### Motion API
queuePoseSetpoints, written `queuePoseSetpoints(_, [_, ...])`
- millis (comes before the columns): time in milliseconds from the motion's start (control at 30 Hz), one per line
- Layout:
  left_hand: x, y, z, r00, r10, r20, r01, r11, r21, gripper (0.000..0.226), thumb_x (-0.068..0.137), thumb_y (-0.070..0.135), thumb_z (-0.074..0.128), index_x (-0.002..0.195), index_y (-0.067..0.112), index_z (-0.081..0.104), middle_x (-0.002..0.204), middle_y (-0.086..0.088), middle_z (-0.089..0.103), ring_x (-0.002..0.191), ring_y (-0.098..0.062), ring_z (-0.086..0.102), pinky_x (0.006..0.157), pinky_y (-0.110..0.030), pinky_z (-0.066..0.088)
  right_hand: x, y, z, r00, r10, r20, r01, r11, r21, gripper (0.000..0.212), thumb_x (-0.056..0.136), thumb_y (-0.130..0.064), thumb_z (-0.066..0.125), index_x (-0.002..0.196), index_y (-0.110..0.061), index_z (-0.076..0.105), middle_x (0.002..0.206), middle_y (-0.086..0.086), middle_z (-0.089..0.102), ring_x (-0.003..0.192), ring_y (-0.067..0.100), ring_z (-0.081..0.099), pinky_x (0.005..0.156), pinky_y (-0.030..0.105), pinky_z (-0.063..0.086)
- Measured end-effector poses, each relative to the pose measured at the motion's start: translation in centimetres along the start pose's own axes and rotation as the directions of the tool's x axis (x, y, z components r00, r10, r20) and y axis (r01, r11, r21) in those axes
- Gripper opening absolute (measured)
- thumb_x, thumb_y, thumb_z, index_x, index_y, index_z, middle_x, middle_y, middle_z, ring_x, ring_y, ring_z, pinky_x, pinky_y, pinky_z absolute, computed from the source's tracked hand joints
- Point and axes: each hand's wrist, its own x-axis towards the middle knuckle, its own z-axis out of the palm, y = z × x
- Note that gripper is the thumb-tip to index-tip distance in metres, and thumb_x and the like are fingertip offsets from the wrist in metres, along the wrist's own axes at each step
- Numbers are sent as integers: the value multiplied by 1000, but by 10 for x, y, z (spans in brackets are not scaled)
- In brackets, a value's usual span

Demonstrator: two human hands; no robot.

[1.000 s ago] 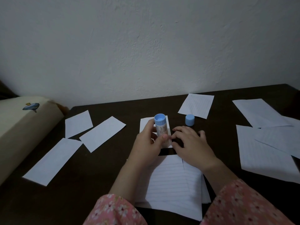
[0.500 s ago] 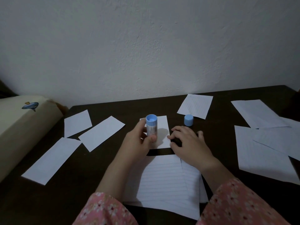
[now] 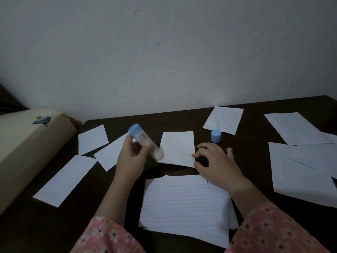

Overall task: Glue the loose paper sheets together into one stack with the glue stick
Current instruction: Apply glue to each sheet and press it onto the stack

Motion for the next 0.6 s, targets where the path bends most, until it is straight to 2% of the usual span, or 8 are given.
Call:
queuePoseSetpoints(33, [3, 1, -1, 995, -40, -90, 30, 993, -111, 44, 92, 25, 58, 133, 29, 42, 125, 0, 57, 111, -18, 57, 84, -37, 53, 0, 0, 0, 1000, -1, 4, 1, 1000, 2, 19, 94, -39, 49, 112, -36, 57, 138, -19, 37, 136, 3, 22, 115, 54, 4])
queuePoseSetpoints(100, [7, 5, -1, 970, -92, -224, 34, 968, -249, 49, 93, 25, 57, 139, 25, 38, 129, -4, 55, 114, -20, 56, 79, -30, 51, 0, 0, -1, 1000, -4, 14, 4, 1000, 13, 16, 91, -44, 54, 106, -38, 58, 137, -19, 37, 136, 3, 22, 115, 55, 3])
queuePoseSetpoints(200, [6, 11, 5, 958, -76, -276, 6, 969, -246, 52, 94, 25, 55, 142, 24, 34, 130, -3, 52, 112, -15, 53, 73, -22, 47, 0, -3, 0, 1000, -5, 17, 4, 999, 36, 18, 86, -53, 59, 97, -39, 60, 134, -21, 37, 135, 3, 22, 115, 56, 3])
queuePoseSetpoints(300, [4, 19, 14, 985, -9, -174, -23, 983, -182, 48, 93, 25, 56, 137, 26, 38, 127, -1, 54, 111, -15, 54, 77, -27, 51, 3, -3, 2, 999, 20, -37, -18, 999, 46, 21, 87, -54, 56, 104, -42, 54, 133, -21, 39, 134, 5, 26, 114, 56, 7])
queuePoseSetpoints(367, [6, 29, 19, 994, 39, -105, -53, 989, -138, 49, 92, 23, 58, 136, 25, 39, 128, -1, 55, 118, -18, 54, 90, -39, 52, 6, -3, 3, 999, 27, -24, -27, 999, 19, 36, 90, -54, 52, 124, -44, 46, 143, -21, 33, 137, 7, 22, 114, 56, 6])
queuePoseSetpoints(433, [10, 40, 25, 995, 80, -59, -84, 993, -81, 51, 91, 22, 59, 138, 24, 39, 132, -3, 54, 122, -20, 52, 96, -45, 50, 10, -2, 3, 998, 34, 50, -31, 998, -59, 55, 93, -55, 46, 143, -42, 30, 155, -20, 19, 143, 10, 11, 113, 58, -1])
queuePoseSetpoints(500, [18, 50, 36, 994, 111, -2, -111, 993, -35, 50, 92, 20, 59, 137, 23, 39, 133, -3, 53, 122, -20, 51, 97, -43, 49, 12, -3, 4, 994, 44, 105, -31, 992, -126, 60, 95, -56, 40, 149, -39, 21, 158, -18, 11, 146, 14, 3, 113, 59, -5])
queuePoseSetpoints(600, [34, 55, 61, 985, 130, 112, -135, 990, 33, 44, 92, 19, 59, 132, 22, 42, 130, -3, 54, 119, -20, 53, 92, -38, 51, 12, -2, 4, 992, 42, 116, -27, 991, -128, 60, 96, -55, 39, 150, -38, 20, 158, -18, 10, 146, 15, 1, 112, 60, -6])
